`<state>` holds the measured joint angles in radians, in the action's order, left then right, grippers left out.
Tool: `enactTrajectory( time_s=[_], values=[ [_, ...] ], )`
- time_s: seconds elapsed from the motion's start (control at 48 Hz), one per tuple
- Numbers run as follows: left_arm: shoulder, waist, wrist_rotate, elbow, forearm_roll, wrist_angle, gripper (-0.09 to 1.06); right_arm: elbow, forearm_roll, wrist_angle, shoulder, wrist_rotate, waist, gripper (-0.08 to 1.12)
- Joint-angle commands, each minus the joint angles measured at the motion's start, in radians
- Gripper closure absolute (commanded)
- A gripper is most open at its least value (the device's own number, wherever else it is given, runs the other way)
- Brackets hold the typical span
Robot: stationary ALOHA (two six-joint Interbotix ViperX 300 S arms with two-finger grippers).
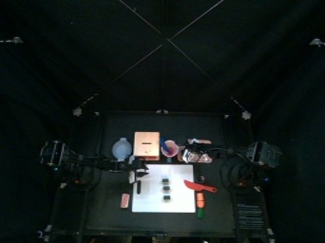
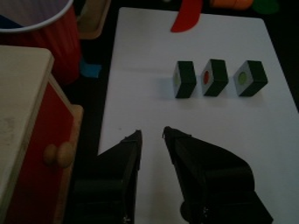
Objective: Place sushi on board then cut the sushi with the knife then place the pieces on the plate
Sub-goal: Place the 4 sushi pieces on the plate
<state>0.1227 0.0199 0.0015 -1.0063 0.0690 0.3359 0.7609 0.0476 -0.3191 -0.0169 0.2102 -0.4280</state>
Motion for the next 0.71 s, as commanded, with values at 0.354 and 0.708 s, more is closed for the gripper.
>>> enactTrajectory(
  time_s=[0.354,0.708],
  values=[
    [0.003,0.006,-0.002,0.014,0.005,0.005,0.28,-0.017,0.005,0.029,0.005,-0.003,-0.034,0.20],
    [0.003,0.008,-0.002,0.014,0.011,0.005,0.28,-0.038,0.009,-0.032,-0.127,-0.003,0.114,0.19]
  ],
)
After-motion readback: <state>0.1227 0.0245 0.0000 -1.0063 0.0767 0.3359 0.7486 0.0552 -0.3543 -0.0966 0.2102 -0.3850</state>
